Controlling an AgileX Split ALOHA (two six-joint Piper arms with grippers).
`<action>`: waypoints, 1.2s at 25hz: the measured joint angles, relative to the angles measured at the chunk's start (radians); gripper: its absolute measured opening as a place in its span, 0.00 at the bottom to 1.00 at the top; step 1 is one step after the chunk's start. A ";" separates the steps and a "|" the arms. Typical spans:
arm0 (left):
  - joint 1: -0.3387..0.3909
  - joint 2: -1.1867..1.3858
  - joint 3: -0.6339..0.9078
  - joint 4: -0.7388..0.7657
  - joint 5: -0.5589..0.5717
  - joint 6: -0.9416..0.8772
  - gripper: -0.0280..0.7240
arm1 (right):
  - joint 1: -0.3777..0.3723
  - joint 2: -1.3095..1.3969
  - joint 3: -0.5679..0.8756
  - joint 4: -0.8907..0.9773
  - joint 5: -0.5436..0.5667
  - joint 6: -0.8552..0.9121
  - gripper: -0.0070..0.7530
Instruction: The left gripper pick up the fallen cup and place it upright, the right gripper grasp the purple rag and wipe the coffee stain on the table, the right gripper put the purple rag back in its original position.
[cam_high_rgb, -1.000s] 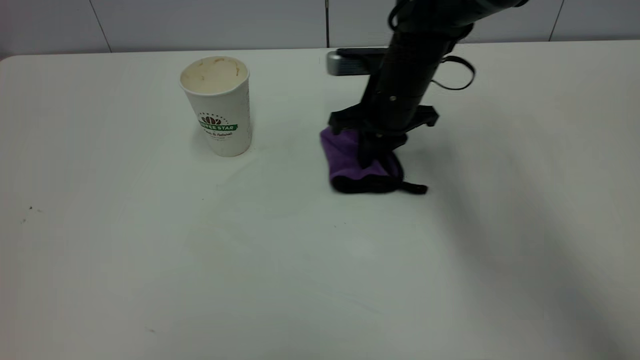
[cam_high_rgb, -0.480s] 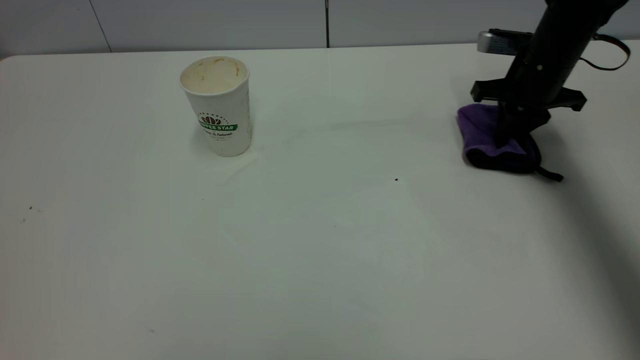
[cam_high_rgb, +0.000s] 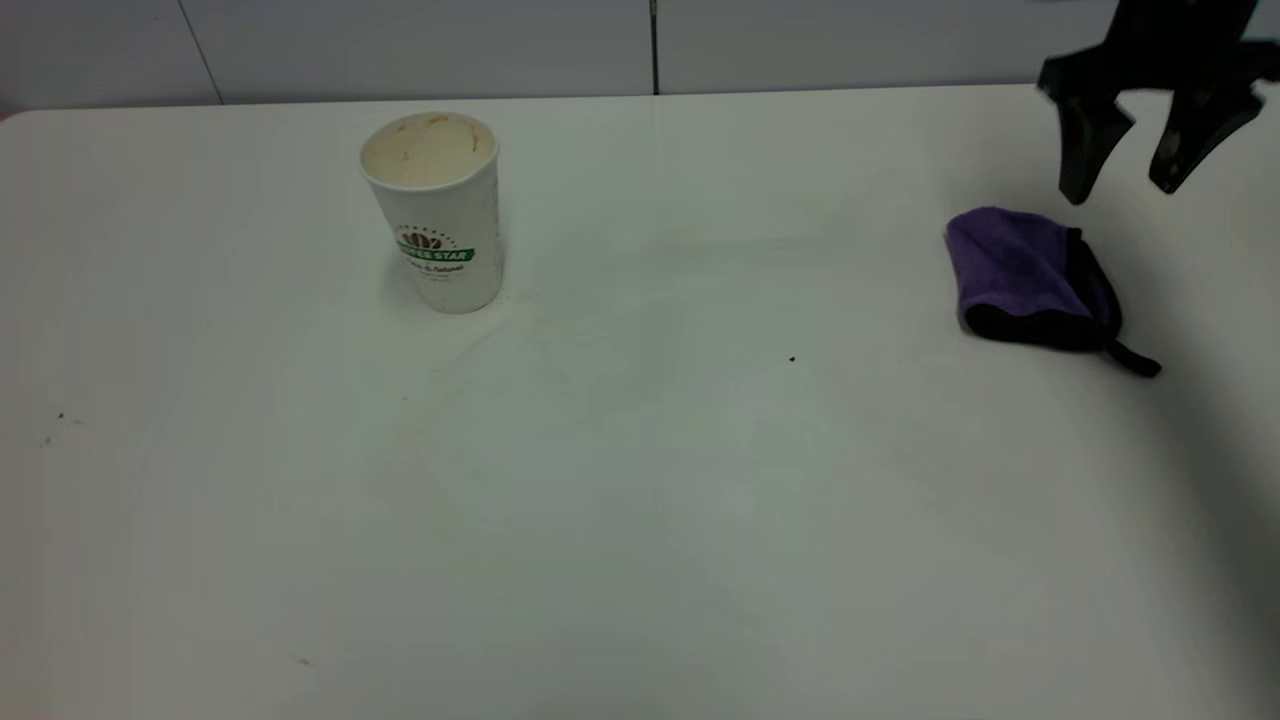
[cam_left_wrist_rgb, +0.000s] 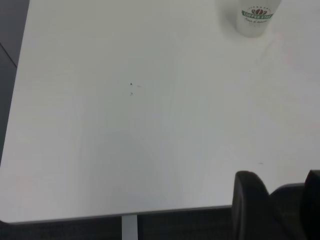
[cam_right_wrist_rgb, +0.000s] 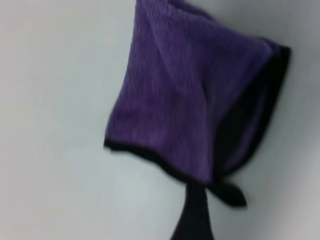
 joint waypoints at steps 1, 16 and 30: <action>0.000 0.000 0.000 0.000 0.000 0.000 0.39 | 0.000 -0.044 0.000 -0.005 0.044 0.000 0.96; 0.000 0.000 0.000 0.000 0.000 -0.001 0.39 | 0.011 -0.962 0.509 -0.029 0.123 0.018 0.97; 0.000 0.000 0.000 0.000 0.000 -0.001 0.39 | 0.011 -1.734 1.230 -0.036 0.065 0.097 0.93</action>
